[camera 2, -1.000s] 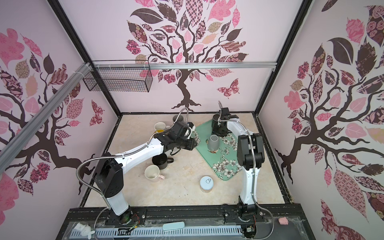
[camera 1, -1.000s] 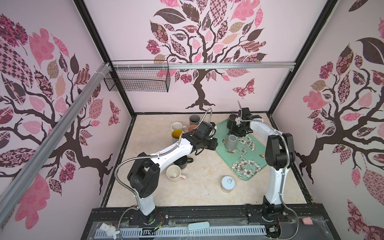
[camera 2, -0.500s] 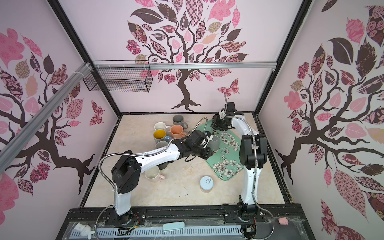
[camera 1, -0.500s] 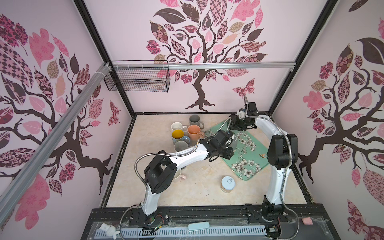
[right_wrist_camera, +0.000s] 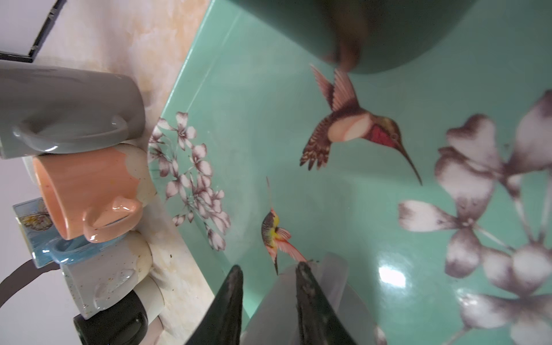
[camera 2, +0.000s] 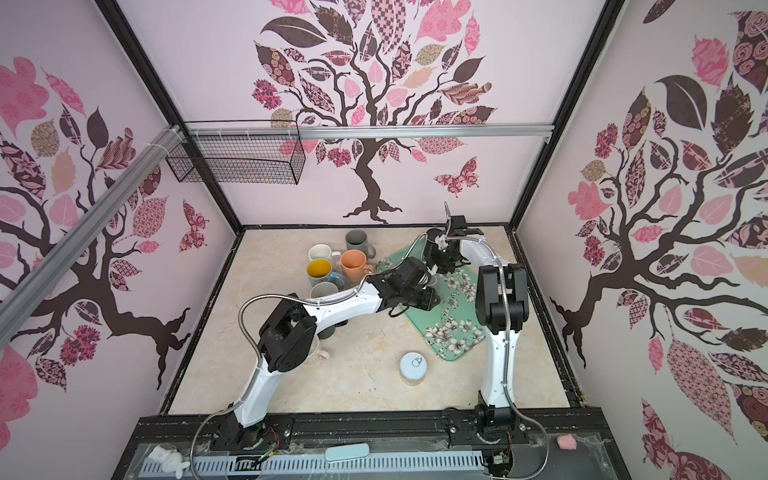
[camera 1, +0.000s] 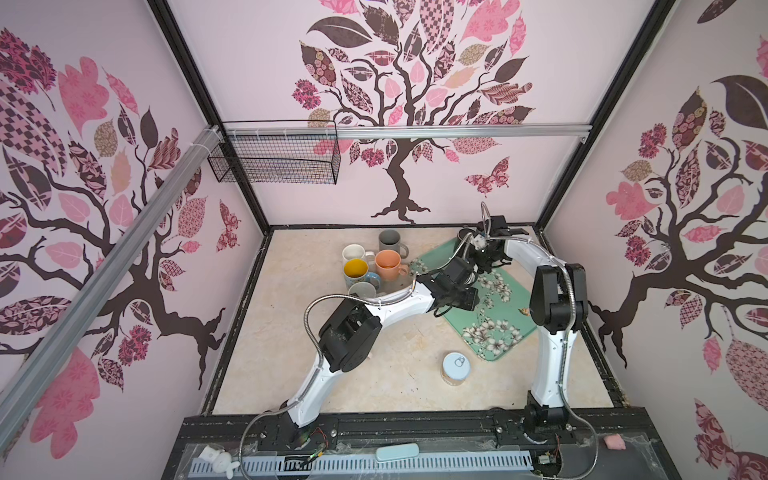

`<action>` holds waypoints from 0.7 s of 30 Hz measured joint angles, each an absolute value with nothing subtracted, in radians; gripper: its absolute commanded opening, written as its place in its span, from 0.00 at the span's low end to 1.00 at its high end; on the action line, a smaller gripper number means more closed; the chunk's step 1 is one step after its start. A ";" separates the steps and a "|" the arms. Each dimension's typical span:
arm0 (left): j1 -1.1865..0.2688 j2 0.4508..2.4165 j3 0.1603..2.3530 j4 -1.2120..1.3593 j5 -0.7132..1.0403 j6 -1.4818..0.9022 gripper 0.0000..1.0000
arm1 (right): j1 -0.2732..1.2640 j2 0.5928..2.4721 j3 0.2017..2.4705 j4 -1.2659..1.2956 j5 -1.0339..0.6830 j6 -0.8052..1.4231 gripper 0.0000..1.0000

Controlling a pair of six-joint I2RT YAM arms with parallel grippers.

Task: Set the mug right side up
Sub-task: 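Close the right gripper on the light grey mug and lift it while left gripper approaches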

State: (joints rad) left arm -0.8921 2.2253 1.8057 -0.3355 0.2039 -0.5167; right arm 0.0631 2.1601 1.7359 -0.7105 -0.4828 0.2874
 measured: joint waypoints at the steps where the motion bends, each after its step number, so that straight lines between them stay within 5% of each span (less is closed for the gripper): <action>1: -0.878 2.225 1.806 -0.340 0.203 -0.522 0.24 | 0.060 2.157 1.716 -0.706 -0.470 0.288 0.31; 21: -0.747 2.154 1.697 -0.342 0.182 -0.522 0.24 | 0.047 1.883 1.353 -0.589 -0.403 0.295 0.35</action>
State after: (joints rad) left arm -0.7467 2.1544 1.6966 -0.3424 0.1818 -0.5224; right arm 0.0471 1.8832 1.3525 -0.5888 -0.4034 0.2955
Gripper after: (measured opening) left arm 0.244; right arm 0.346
